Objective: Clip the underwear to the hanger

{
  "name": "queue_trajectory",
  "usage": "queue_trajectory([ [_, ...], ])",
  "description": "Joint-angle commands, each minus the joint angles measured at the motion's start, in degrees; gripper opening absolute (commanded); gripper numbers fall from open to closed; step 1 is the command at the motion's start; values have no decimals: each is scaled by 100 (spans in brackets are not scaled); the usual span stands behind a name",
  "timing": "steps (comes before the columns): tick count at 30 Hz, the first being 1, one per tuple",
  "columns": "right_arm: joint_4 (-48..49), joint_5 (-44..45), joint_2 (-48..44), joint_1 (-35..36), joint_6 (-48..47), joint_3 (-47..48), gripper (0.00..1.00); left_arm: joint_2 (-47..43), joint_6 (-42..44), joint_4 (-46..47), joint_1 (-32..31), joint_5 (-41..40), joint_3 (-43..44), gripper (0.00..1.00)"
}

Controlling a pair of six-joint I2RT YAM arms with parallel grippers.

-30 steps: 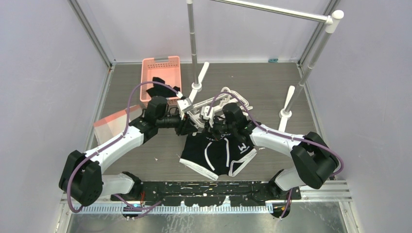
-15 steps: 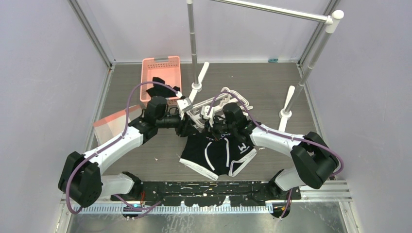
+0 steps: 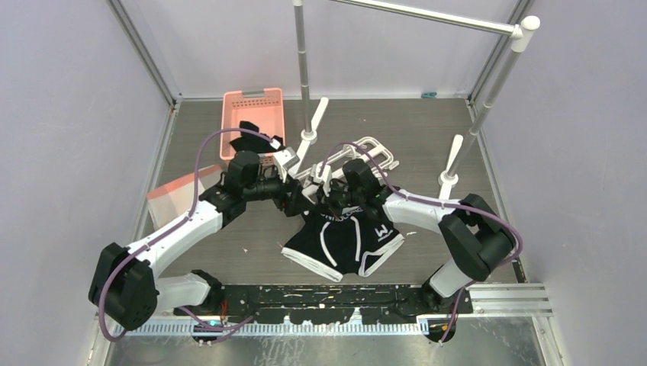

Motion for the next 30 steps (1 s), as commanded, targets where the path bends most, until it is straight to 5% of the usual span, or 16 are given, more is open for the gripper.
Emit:
queue_trajectory([
  [1,417,-68,254,-42,173,507,5,-436,-644,130,-26,-986,35,78],
  [11,-204,283,522,-47,119,913,38,-1323,-1191,-437,-16,-2612,-108,94],
  [19,-456,1533,-398,-110,239,544,43,-1395,-1604,-1752,-2,-3424,381,97],
  [30,-449,3534,-1522,-510,1179,126,58,-1237,-1815,-3075,55,-3306,917,98],
])
